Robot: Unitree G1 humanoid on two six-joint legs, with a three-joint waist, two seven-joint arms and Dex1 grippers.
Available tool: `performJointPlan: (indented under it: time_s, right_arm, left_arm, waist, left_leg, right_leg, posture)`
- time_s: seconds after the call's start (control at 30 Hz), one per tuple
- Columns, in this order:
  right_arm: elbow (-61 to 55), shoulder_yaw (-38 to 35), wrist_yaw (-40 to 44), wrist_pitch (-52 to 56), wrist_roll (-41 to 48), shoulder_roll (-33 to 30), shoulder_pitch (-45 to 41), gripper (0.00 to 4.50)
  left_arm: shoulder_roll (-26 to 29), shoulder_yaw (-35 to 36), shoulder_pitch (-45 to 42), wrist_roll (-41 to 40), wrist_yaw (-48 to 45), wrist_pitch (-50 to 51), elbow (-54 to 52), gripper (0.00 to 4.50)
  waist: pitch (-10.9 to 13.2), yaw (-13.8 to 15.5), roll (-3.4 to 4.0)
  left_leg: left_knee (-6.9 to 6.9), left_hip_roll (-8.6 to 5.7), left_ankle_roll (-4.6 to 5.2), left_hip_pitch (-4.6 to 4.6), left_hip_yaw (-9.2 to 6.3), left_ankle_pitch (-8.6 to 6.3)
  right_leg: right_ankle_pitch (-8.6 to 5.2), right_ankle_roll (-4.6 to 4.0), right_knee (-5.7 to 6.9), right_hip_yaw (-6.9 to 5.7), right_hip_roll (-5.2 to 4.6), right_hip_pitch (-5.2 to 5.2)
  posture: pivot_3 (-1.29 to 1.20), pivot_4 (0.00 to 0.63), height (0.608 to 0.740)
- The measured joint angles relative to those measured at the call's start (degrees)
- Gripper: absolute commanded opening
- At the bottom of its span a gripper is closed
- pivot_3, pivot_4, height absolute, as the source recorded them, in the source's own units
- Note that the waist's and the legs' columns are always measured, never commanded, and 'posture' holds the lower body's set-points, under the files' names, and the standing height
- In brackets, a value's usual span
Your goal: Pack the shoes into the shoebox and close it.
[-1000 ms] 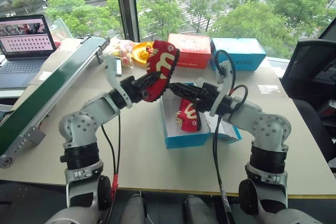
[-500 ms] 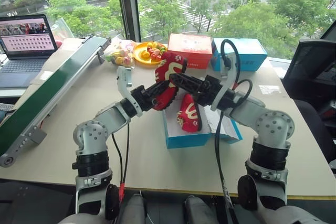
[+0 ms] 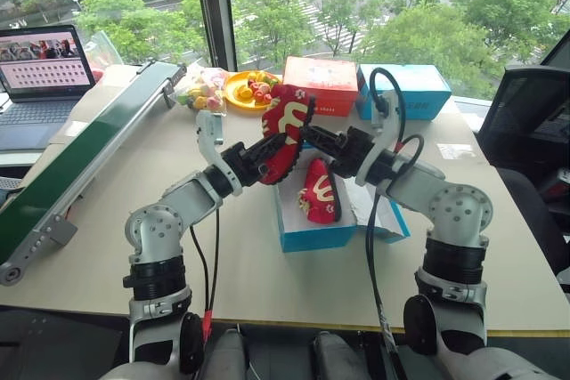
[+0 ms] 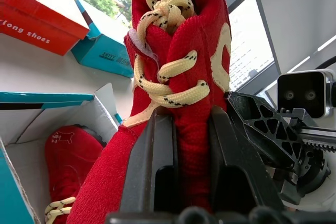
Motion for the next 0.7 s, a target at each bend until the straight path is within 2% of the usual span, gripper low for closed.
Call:
performJointPlan:
  time_s: [0.13, 0.2, 0.23, 0.27, 0.3, 0.5, 0.63, 0.7]
  right_arm:
    - [0.28, 0.36, -0.15, -0.04, -0.51, -0.22, -0.44, 0.0]
    - [0.45, 0.38, -0.3, -0.09, -0.55, -0.21, -0.47, 0.0]
    - [0.49, 0.32, -0.42, -0.12, -0.58, -0.21, -0.49, 0.0]
    - [0.56, 0.25, -0.53, -0.27, -0.59, -0.22, -0.55, 0.0]
    - [0.65, 0.22, -0.64, -0.45, -0.59, -0.22, -0.66, 0.0]
    - [2.12, 0.07, -1.55, -0.82, -0.57, -0.29, -1.59, 0.0]
    - [2.68, 0.03, -1.6, -0.82, -0.45, -1.38, -2.15, 0.0]
    - [3.17, 0.07, -1.1, -0.81, -0.43, -2.88, -2.51, 0.0]
  left_arm:
    - [0.03, 0.0, 0.0, 0.0, 0.33, -0.12, -0.11, 0.28]
    - [-0.02, 0.0, 0.0, -0.06, 0.67, -0.08, -0.11, 1.21]
    - [-0.22, 0.27, 0.01, -0.46, 0.99, -0.06, -0.11, 1.46]
    - [-0.43, 0.61, 0.01, -1.31, 1.08, 0.0, -0.11, 1.97]
    - [-0.56, 0.62, 0.01, -1.92, 1.08, 0.02, -0.11, 2.22]
    - [-0.32, 0.39, 0.0, -3.74, 1.21, 0.02, -0.57, 4.46]
    - [0.17, 0.08, 0.02, -4.78, 1.82, 0.06, -1.21, 4.46]
    - [2.18, -0.18, 0.52, -5.26, 1.67, 0.38, -2.15, 4.46]
  waist:
    - [0.0, -0.01, 0.0]
    - [0.0, -0.02, 0.0]
    - [0.0, -0.01, 0.0]
    - [0.0, -0.01, 0.0]
    - [0.0, -0.01, 0.0]
    - [0.0, -0.02, 0.0]
    - [0.01, -0.01, 0.01]
    - [0.01, -0.02, 0.01]
  left_leg:
    - [-0.01, 0.0, 0.0, 0.0, 0.0, 0.0]
    - [-0.01, 0.0, 0.0, 0.0, 0.0, 0.0]
    - [-0.01, 0.0, 0.0, 0.0, 0.0, 0.0]
    - [-0.02, 0.0, 0.0, -0.01, 0.0, 0.0]
    - [-0.02, 0.0, 0.0, -0.01, 0.0, 0.0]
    - [-0.03, 0.0, 0.0, -0.01, 0.0, 0.0]
    - [-0.04, 0.0, 0.0, -0.02, 0.0, 0.0]
    - [-0.05, 0.0, 0.0, -0.02, 0.0, 0.0]
  right_leg:
    - [0.0, 0.0, 0.0, 0.0, 0.0, 0.0]
    - [0.0, 0.0, -0.01, 0.0, 0.0, 0.0]
    - [0.0, 0.0, -0.01, 0.0, 0.0, 0.0]
    - [0.0, 0.0, -0.02, 0.0, 0.0, -0.01]
    - [0.0, 0.0, -0.02, 0.0, 0.0, -0.01]
    - [0.0, 0.0, -0.03, 0.0, 0.0, -0.01]
    - [0.0, 0.0, -0.05, 0.0, 0.0, -0.01]
    - [0.0, 0.0, -0.06, 0.0, 0.0, -0.01]
  posture:
    - [0.0, 0.15, 0.739]
    - [0.0, 0.15, 0.739]
    - [0.0, 0.15, 0.739]
    - [0.0, 0.15, 0.739]
    - [0.0, 0.15, 0.739]
    - [0.0, 0.15, 0.739]
    - [0.0, 0.15, 0.739]
    - [0.0, 0.15, 0.739]
